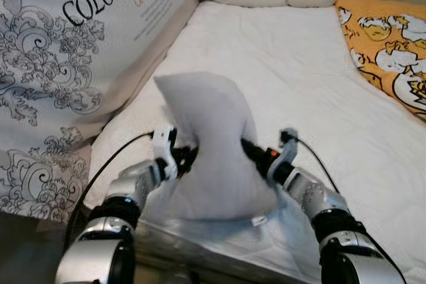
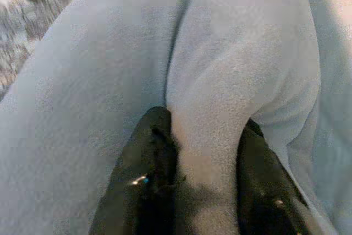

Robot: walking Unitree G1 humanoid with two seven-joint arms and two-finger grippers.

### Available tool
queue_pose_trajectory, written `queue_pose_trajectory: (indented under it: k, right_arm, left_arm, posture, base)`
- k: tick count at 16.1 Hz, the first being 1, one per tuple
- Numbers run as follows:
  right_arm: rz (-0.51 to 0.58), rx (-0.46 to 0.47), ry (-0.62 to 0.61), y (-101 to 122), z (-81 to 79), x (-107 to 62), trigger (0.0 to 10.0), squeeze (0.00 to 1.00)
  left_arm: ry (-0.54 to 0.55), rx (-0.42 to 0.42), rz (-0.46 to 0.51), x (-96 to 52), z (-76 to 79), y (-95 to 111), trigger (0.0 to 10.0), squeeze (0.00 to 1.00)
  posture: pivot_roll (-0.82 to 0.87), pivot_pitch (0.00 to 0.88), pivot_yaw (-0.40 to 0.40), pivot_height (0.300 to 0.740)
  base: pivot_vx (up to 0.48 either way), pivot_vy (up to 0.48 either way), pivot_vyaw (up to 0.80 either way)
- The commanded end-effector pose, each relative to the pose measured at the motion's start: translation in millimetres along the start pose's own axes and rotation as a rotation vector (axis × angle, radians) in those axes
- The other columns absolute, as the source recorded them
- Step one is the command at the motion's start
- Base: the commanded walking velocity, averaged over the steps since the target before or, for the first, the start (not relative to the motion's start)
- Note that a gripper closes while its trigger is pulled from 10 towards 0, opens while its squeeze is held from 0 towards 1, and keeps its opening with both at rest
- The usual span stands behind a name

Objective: Clean up the room

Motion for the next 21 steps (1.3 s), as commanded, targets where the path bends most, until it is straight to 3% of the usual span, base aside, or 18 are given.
queue_pose_trajectory:
  k: [1, 3, 6, 8, 9, 12, 13, 15, 17, 18, 19, 21]
  right_arm:
    - [0.055, -0.008, 0.071, 14.9, -20.1, 9.9, 0.0, 0.00]
    - [0.191, -0.063, 0.034, 47.2, -22.0, 2.9, 0.0, 0.00]
    - [0.214, -0.163, -0.009, 49.3, -26.3, -4.8, 0.0, 0.00]
    - [0.223, -0.206, -0.040, 41.7, -29.4, -10.0, 0.0, 0.00]
    - [0.233, -0.205, -0.045, 37.7, -33.0, -10.9, 0.0, 0.00]
    - [0.256, -0.229, -0.047, 39.9, -40.2, -11.1, 0.0, 0.00]
    - [0.247, -0.267, -0.067, 41.1, -41.0, -9.5, 10.0, 0.00]
    - [0.222, -0.289, -0.095, 37.7, -38.5, -8.1, 10.0, 0.00]
    - [0.158, -0.301, -0.154, 26.5, -25.9, -9.3, 10.0, 0.00]
    - [0.125, -0.323, -0.176, 20.9, -20.3, -10.5, 10.0, 0.00]
    - [0.087, -0.331, -0.180, 14.8, -16.5, -11.5, 10.0, 0.00]
    - [-0.115, -0.378, -0.209, -16.5, 6.1, -21.2, 10.0, 0.00]
  left_arm:
    - [-0.137, 0.030, 0.071, 14.6, 32.4, 23.3, 0.0, 0.00]
    - [-0.158, 0.120, 0.206, 12.4, 45.4, 60.4, 0.0, 0.00]
    - [-0.081, 0.183, 0.295, 2.7, 39.5, 82.9, 0.0, 0.00]
    - [-0.067, 0.266, 0.295, -2.7, 39.6, 86.6, 0.0, 0.00]
    - [-0.094, 0.337, 0.265, -1.5, 47.1, 82.3, 0.0, 0.00]
    - [-0.106, 0.397, 0.245, 0.9, 55.0, 76.3, 0.0, 0.00]
    - [-0.098, 0.404, 0.221, 2.8, 57.2, 66.8, 0.0, 0.00]
    - [-0.002, 0.445, 0.135, 5.7, 45.2, 43.6, 0.0, 0.00]
    - [0.075, 0.381, 0.165, 2.0, 33.8, 41.0, 0.0, 0.00]
    - [0.105, 0.365, 0.186, -1.5, 28.9, 44.0, 2.9, 0.00]
    - [0.127, 0.359, 0.200, -4.2, 24.6, 47.3, 10.0, 0.00]
    - [0.198, 0.347, 0.224, -14.5, 5.7, 59.6, 10.0, 0.00]
  posture:
    - [0.13, 0.000, 0.067, 0.740]
    - [0.12, 0.000, 0.060, 0.740]
    - [0.13, 0.000, 0.058, 0.740]
    - [0.13, 0.000, 0.065, 0.740]
    - [0.13, 0.000, 0.074, 0.740]
    - [0.13, 0.000, 0.081, 0.740]
    - [0.12, 0.000, 0.081, 0.740]
    - [0.13, 0.000, 0.065, 0.740]
    - [0.13, 0.000, 0.059, 0.740]
    - [0.13, 0.000, 0.052, 0.740]
    - [0.14, 0.000, 0.047, 0.740]
    - [0.14, 0.000, 0.042, 0.740]
  base:
    - [0.000, 0.000, 0.00]
    - [0.000, 0.000, 0.00]
    - [0.000, 0.000, 0.00]
    - [0.000, 0.000, 0.00]
    - [0.000, 0.000, 0.00]
    - [0.000, 0.000, 0.00]
    - [0.000, 0.000, 0.00]
    - [0.000, 0.000, 0.00]
    - [0.000, 0.000, 0.00]
    - [0.000, 0.000, 0.00]
    - [0.000, 0.000, 0.00]
    - [0.000, 0.000, 0.00]
Point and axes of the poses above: a point about 5 cm out from each wrist's last joint towards the gripper, its own x axis pointing out of the wrist towards the gripper, its own y axis along the axis of the wrist's last joint, z = x × y, the point moved 4 cm from there along x, pointing out of the wrist towards the gripper, and after that the axes turned 8 degrees about -x, right-handed, at the moved point
